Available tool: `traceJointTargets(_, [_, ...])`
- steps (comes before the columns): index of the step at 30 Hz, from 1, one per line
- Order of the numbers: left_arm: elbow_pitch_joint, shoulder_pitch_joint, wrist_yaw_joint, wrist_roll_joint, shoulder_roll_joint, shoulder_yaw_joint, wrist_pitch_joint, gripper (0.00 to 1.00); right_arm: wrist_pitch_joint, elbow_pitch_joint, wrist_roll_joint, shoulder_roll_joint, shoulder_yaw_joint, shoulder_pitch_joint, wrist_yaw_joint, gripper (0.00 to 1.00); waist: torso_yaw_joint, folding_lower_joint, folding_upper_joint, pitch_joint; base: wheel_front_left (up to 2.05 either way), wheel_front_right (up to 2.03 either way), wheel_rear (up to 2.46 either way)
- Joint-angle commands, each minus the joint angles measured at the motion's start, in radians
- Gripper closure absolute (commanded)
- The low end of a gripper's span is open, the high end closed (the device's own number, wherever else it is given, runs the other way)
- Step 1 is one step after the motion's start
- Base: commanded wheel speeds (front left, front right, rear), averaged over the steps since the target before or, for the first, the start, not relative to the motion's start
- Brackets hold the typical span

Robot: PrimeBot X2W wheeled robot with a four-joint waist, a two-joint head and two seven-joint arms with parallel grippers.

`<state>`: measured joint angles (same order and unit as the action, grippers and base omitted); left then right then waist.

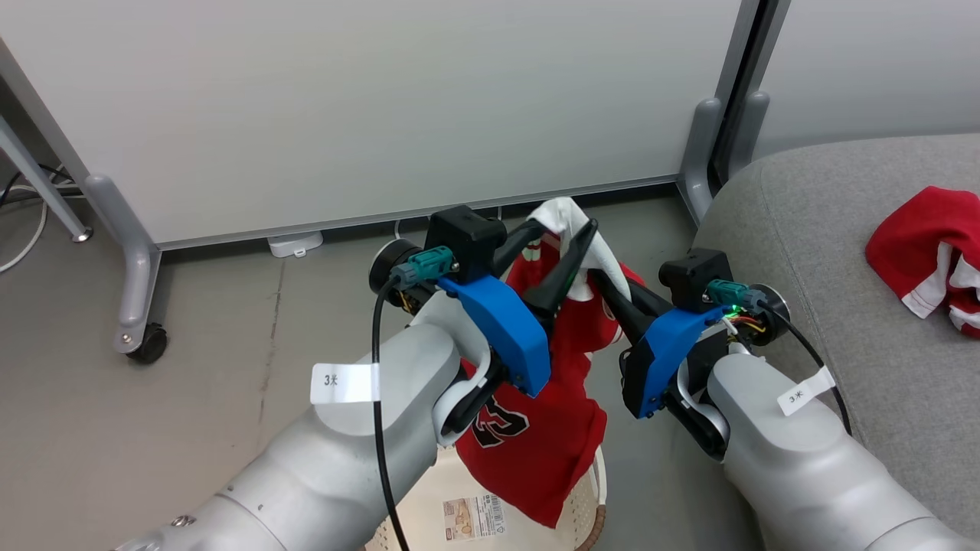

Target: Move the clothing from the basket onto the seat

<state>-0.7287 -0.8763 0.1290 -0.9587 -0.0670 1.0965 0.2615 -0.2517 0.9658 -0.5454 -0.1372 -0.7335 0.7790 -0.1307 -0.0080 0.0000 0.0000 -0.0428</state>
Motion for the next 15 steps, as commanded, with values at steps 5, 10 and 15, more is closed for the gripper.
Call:
traceJointTargets(5, [0.039,0.063,0.002,0.051,-0.019,-0.055,0.005,0.0,-0.011,0.002,-0.023,-0.003,0.003,0.022,0.0,1.0,0.002,0.0,0.0,0.0,0.0,0.0,0.0])
traceJointTargets(10, [0.136,0.173,0.002,0.139,-0.055,-0.156,0.005,0.0,-0.013,-0.004,-0.028,-0.012,0.009,0.021,0.0,1.0,0.005,0.0,0.0,0.002,0.0,0.0,0.0])
traceJointTargets(15, [0.255,0.331,-0.002,0.258,-0.101,-0.288,0.005,0.0,-0.014,-0.014,-0.03,-0.019,0.018,0.015,0.0,1.0,0.007,0.0,0.0,0.002,0.0,0.0,0.0])
